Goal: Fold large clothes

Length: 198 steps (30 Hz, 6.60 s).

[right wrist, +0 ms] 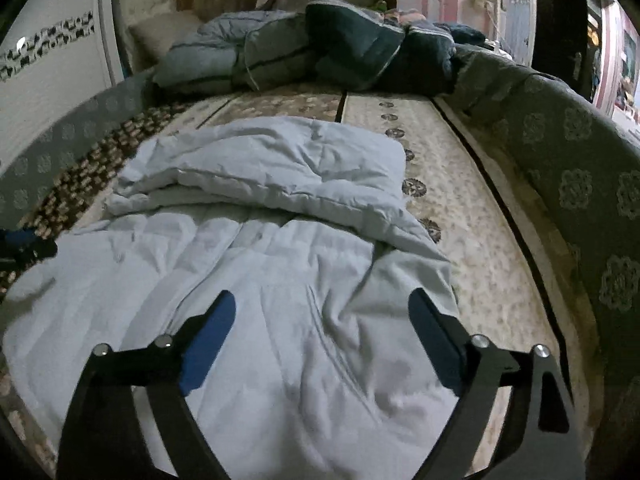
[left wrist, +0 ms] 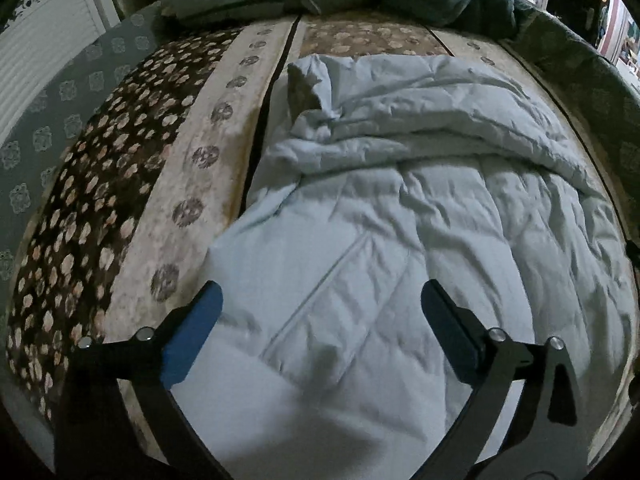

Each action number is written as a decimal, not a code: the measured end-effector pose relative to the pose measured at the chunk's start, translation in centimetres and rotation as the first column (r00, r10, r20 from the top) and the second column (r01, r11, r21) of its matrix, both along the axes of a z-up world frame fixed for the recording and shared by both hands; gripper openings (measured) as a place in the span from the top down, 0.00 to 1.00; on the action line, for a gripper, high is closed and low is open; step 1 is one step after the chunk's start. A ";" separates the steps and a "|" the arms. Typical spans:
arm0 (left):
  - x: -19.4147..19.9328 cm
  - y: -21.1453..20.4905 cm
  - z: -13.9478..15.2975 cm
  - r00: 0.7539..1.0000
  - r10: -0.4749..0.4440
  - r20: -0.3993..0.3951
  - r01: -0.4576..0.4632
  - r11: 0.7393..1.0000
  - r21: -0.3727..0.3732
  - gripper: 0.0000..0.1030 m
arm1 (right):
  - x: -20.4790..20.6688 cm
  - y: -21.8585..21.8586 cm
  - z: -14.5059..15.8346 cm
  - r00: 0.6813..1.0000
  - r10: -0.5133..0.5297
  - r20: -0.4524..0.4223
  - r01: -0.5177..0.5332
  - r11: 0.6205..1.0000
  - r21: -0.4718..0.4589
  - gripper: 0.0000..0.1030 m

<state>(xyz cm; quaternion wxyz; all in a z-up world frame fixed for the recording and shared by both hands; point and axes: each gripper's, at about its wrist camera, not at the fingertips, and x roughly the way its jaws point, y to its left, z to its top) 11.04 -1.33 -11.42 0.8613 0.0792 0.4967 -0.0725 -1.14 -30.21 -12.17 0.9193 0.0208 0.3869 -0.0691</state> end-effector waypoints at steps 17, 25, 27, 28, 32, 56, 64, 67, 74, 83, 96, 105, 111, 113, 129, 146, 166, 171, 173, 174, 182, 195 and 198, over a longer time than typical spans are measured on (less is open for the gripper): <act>-5.4 1.6 0.2 0.999 -0.024 0.035 0.023 0.999 0.047 0.03 | -9.3 -2.0 -1.9 0.988 -0.152 -0.007 0.151 0.987 -0.052 0.04; -7.3 2.5 -1.3 1.000 -0.023 0.016 0.023 0.999 0.037 0.03 | -11.6 -3.0 -0.9 0.972 -0.218 0.085 0.220 0.975 -0.021 0.04; -7.5 2.7 -1.9 1.000 -0.013 0.012 0.013 0.999 0.040 0.03 | -11.8 -3.4 -1.1 0.968 -0.239 0.076 0.240 0.971 -0.009 0.03; -7.6 2.9 -2.0 1.000 -0.008 0.011 0.008 0.999 0.032 0.03 | -11.8 -3.5 -1.3 0.968 -0.241 0.071 0.243 0.970 -0.010 0.03; -8.1 3.4 -2.4 1.000 0.000 0.016 0.000 1.000 0.009 0.03 | -12.6 -3.7 -2.0 0.971 -0.236 0.045 0.237 0.971 -0.032 0.03; -8.5 3.1 -3.8 1.000 -0.024 -0.002 0.024 0.999 -0.022 0.03 | -12.1 -5.1 -7.8 0.994 -0.085 -0.076 0.100 0.968 0.232 0.28; -8.5 3.2 -4.0 1.000 -0.024 -0.012 0.024 0.999 -0.037 0.03 | -11.8 -5.8 -8.7 0.991 -0.083 -0.108 0.110 0.956 0.271 0.33; -8.8 3.2 -3.8 0.999 -0.029 -0.017 0.029 0.999 -0.033 0.03 | -11.5 -6.1 -10.0 0.986 -0.091 -0.143 0.133 0.936 0.327 0.32; -10.5 4.9 -3.2 0.999 -0.045 -0.023 0.044 0.998 -0.047 0.03 | -11.7 -4.1 -8.8 0.995 -0.053 -0.084 0.074 0.962 0.263 0.68; -11.0 6.5 -3.1 0.998 -0.056 -0.017 0.056 0.998 0.005 0.03 | -11.7 -3.0 -7.8 0.998 -0.031 -0.060 0.042 0.979 0.198 0.74; -8.1 8.8 -5.0 0.995 -0.016 -0.103 0.006 0.995 -0.100 0.03 | -11.8 -3.1 -8.1 0.997 -0.041 -0.068 0.053 0.980 0.192 0.69; -5.9 10.1 -6.7 0.980 -0.016 -0.197 -0.028 0.976 -0.215 0.03 | -11.7 -3.3 -8.2 0.996 -0.048 -0.074 0.061 0.980 0.187 0.66; -6.7 8.3 -6.1 0.989 -0.039 -0.141 0.021 0.992 -0.126 0.03 | -11.6 -3.3 -8.2 0.996 -0.049 -0.075 0.062 0.980 0.189 0.64; -6.8 7.6 -5.8 0.991 -0.055 -0.120 0.044 0.995 -0.093 0.05 | -11.6 -3.4 -8.2 0.996 -0.048 -0.074 0.061 0.980 0.189 0.63; -7.5 4.7 -4.8 0.987 -0.148 -0.054 0.150 0.988 0.034 0.41 | -11.8 -3.5 -8.6 0.996 -0.057 -0.071 0.071 0.975 0.213 0.60; -5.7 3.3 -3.7 0.991 -0.112 -0.076 0.119 0.989 0.091 0.76 | -10.7 -2.3 -7.4 0.992 -0.050 -0.116 0.066 0.988 0.142 0.70; -0.2 0.7 1.3 0.999 -0.048 0.001 0.048 0.999 0.000 0.81 | -5.2 -3.5 0.4 0.999 -0.050 0.017 0.050 0.997 0.051 0.79; 2.3 -0.2 2.0 1.000 -0.022 0.014 0.022 0.999 -0.036 0.81 | -2.1 -3.8 1.3 0.999 -0.039 0.012 0.038 0.998 0.047 0.79; 3.5 -0.5 2.1 1.000 -0.013 0.012 0.014 0.998 -0.058 0.81 | -0.5 -4.0 1.7 0.999 -0.033 -0.001 0.033 0.999 0.039 0.79; 4.3 -0.8 2.1 1.000 -0.013 0.012 0.013 0.998 -0.064 0.81 | 0.6 -4.1 1.7 1.000 -0.029 -0.007 0.029 0.999 0.037 0.79; 9.6 -2.0 1.5 1.000 0.009 0.008 -0.008 0.989 -0.147 0.82 | 6.5 -4.5 1.7 0.998 -0.061 0.003 0.060 0.998 0.022 0.81; 16.0 -0.1 11.5 0.976 0.143 0.166 -0.064 0.912 -0.406 0.83 | 12.2 -9.8 10.2 0.947 -0.238 0.216 0.200 0.963 0.183 0.82; 19.5 -0.4 12.4 0.970 0.187 0.152 -0.109 0.904 -0.414 0.83 | 15.8 -10.5 11.4 0.943 -0.249 0.223 0.217 0.963 0.158 0.82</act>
